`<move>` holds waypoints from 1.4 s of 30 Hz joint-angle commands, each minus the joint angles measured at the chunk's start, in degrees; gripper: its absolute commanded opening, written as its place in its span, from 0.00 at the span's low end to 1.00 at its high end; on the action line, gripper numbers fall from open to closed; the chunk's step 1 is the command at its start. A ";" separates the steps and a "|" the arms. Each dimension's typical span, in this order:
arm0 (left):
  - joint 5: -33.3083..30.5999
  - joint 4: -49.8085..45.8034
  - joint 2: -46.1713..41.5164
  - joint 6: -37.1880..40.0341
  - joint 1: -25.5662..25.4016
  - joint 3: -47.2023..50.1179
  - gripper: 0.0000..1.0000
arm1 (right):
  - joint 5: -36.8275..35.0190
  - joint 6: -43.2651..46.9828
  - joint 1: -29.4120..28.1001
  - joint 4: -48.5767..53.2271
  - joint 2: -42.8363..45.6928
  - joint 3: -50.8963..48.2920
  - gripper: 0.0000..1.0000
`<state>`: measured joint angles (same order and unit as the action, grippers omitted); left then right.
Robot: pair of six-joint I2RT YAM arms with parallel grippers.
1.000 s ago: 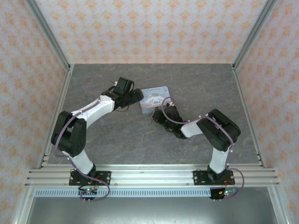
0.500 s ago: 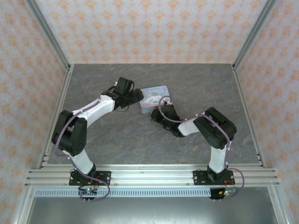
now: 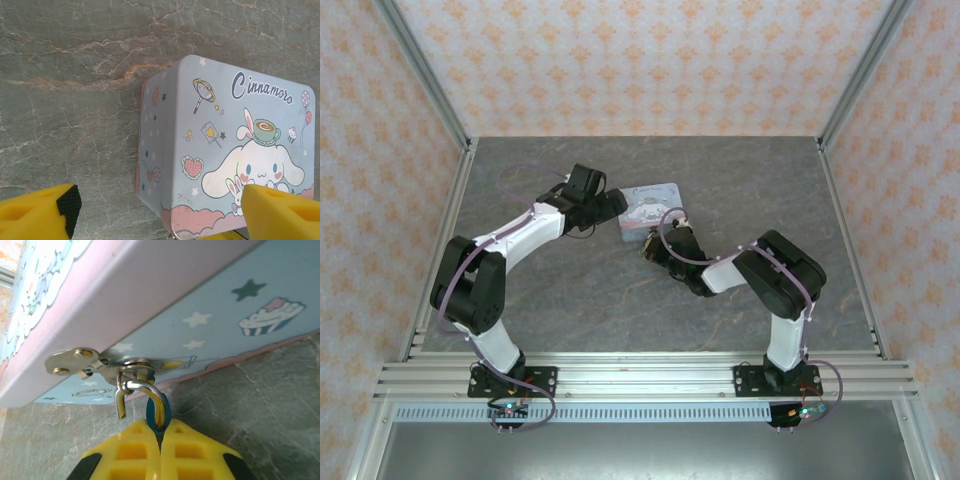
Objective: Unlock a padlock with a key
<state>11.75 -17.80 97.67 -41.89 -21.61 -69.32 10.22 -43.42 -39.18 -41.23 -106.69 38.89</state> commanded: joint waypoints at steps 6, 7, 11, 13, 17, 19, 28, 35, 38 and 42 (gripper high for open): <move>-2.54 -0.72 -3.01 2.57 -2.43 2.78 0.84 | 0.17 1.39 2.51 2.10 4.81 -7.59 0.00; -3.25 -1.02 -2.88 2.84 -3.19 2.71 0.84 | 0.45 1.18 2.81 1.68 4.99 -8.05 0.00; -6.79 -2.54 -1.71 4.21 -6.79 1.66 0.84 | 1.77 0.11 3.82 -0.54 5.25 -9.86 0.00; -8.63 -3.50 -0.66 4.83 -8.26 0.94 0.84 | 2.33 -0.65 4.05 -1.62 5.09 -10.48 0.00; -11.13 -4.58 0.90 5.28 -10.37 0.70 0.83 | 2.92 -1.52 4.54 -2.79 4.74 -11.21 0.00; -12.43 -5.32 1.33 5.33 -10.84 0.76 0.83 | 3.14 -1.72 4.71 -3.09 4.90 -11.46 0.00; -16.46 -8.42 4.58 6.42 -12.06 -0.25 0.83 | 4.17 -2.47 5.44 -4.03 5.01 -11.84 0.00; -16.52 -8.60 5.69 6.38 -12.32 0.41 0.82 | 5.13 -4.55 6.95 -5.86 5.12 -11.63 0.00; -15.74 -8.30 6.17 6.81 -12.51 0.70 0.82 | 5.38 -5.03 7.67 -5.58 5.44 -10.74 0.00; -15.51 -8.69 6.81 7.11 -12.50 0.60 0.82 | 5.99 -5.18 8.88 -3.90 5.73 -8.66 0.00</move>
<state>-2.17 -22.52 101.34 -36.53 -33.78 -69.08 18.02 -47.55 -32.34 -47.62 -101.49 28.67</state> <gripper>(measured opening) 0.819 0.041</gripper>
